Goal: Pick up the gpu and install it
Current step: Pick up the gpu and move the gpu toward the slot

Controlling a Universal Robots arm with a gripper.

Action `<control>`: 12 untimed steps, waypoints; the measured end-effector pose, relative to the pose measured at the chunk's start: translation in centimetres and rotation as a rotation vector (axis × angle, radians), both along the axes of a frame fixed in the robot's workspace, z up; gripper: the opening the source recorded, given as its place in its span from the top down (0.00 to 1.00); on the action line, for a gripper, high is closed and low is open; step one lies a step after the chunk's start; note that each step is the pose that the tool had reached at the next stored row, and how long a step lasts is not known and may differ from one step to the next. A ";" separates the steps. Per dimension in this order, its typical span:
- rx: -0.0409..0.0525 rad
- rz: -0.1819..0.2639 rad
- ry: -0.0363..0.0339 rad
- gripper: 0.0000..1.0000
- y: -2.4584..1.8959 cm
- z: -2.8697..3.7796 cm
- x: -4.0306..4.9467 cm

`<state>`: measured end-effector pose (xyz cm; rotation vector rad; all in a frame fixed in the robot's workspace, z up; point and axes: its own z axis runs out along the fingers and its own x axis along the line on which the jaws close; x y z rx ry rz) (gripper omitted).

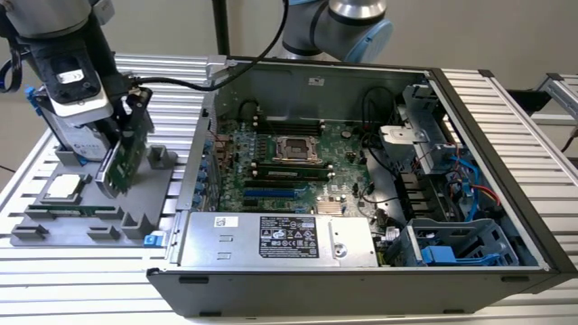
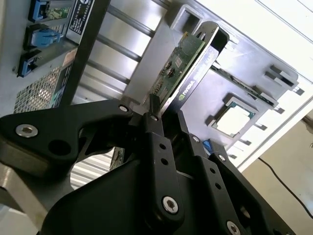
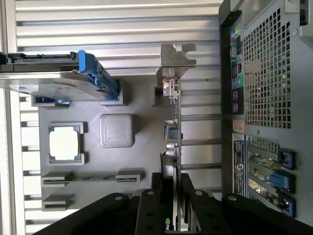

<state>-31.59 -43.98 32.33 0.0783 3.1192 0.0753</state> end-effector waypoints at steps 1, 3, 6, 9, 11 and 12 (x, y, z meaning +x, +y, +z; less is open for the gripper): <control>0.0001 0.000 0.0000 1.00 0.00 0.13 0.00; 0.0000 0.000 0.0000 1.00 0.00 0.39 0.00; 0.0000 0.000 0.0000 1.00 0.00 0.76 0.00; 0.0000 0.000 0.0000 1.00 0.00 1.11 0.00; 0.0000 0.000 0.0000 1.00 0.00 1.32 0.00; 0.0000 0.000 0.0000 1.00 0.00 1.42 0.00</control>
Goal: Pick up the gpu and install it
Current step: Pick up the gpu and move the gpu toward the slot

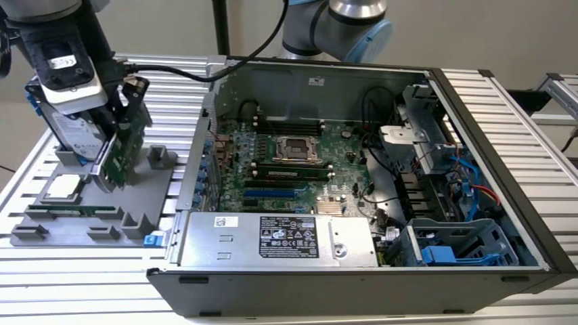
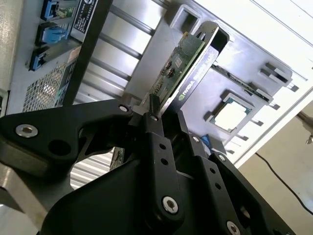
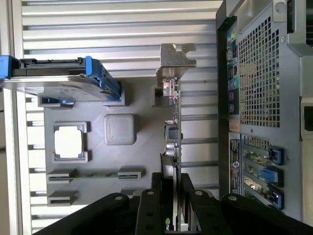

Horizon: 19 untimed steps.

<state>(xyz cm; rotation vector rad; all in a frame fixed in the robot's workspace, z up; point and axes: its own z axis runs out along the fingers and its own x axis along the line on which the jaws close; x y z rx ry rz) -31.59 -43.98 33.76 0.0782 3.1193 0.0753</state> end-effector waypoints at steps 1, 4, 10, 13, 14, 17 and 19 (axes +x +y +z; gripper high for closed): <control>0.0000 0.000 0.0000 1.00 0.00 0.11 0.00; 0.0000 0.000 0.0000 1.00 0.00 0.40 0.00; 0.0000 0.000 -0.0001 1.00 0.00 0.98 0.00; 0.0000 0.000 0.0000 1.00 0.00 1.28 0.00; 0.0000 0.000 -0.0001 1.00 0.00 1.39 0.00; 0.0000 0.000 0.0000 1.00 0.00 1.77 0.00; -0.0001 0.000 0.0000 1.00 0.00 2.03 0.00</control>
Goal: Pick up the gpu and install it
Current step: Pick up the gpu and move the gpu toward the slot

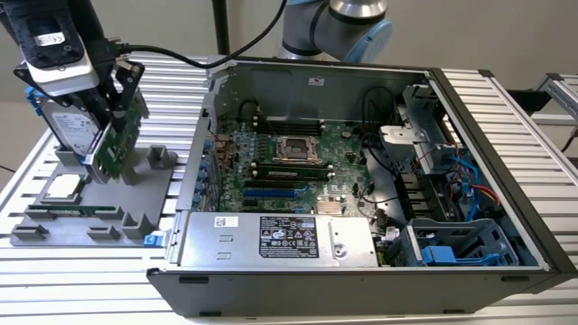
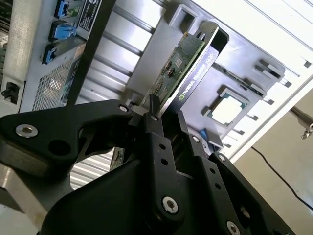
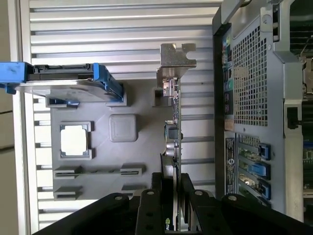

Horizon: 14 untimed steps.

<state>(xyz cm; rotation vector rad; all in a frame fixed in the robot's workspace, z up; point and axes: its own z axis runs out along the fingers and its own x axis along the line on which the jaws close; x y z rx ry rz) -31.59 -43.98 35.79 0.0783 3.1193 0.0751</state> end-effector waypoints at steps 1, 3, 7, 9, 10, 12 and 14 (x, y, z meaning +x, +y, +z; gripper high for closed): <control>0.0001 0.000 -0.0001 1.00 0.00 0.14 0.00; 0.0001 0.000 -0.0001 1.00 0.00 0.44 0.00; 0.0001 0.000 0.0000 1.00 0.00 1.09 0.00; 0.0001 0.000 0.0000 1.00 0.00 1.45 0.00; 0.0001 0.000 -0.0001 1.00 0.00 1.63 0.00; 0.0001 0.000 -0.0001 1.00 0.00 2.00 0.00; 0.0000 0.000 0.0000 1.00 0.00 2.38 0.00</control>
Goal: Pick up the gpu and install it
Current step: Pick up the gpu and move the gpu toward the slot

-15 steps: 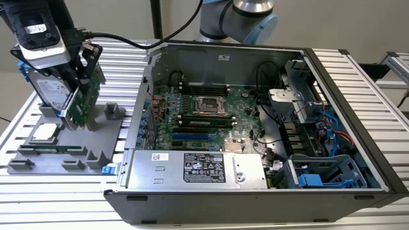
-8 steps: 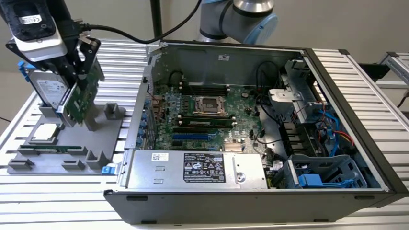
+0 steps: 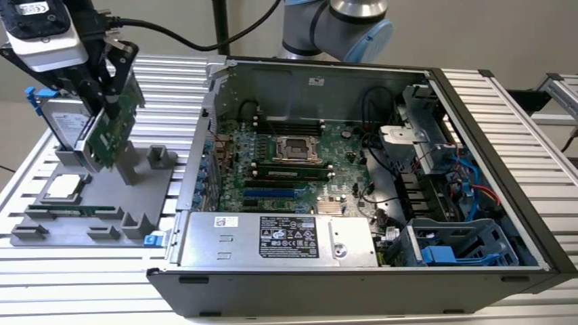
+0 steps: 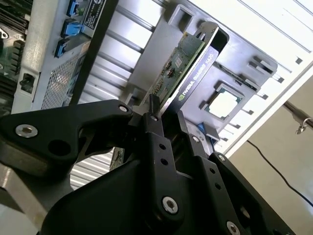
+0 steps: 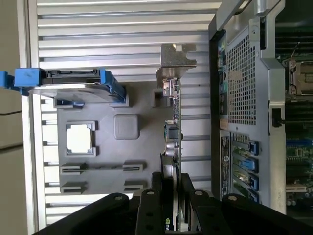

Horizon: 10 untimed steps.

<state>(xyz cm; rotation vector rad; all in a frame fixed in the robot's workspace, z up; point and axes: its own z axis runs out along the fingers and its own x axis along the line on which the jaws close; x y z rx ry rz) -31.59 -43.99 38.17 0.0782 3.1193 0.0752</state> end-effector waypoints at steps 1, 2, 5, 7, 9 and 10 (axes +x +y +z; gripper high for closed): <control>0.0000 0.000 0.0000 1.00 0.00 0.20 0.00; 0.0001 0.000 -0.0001 1.00 0.00 0.38 0.00; 0.0001 0.000 0.0000 1.00 0.00 0.93 0.00; 0.0001 0.000 0.0000 1.00 0.00 1.32 0.00; 0.0001 0.000 0.0000 1.00 0.00 1.67 0.00; 0.0002 0.000 -0.0001 1.00 0.00 1.81 0.00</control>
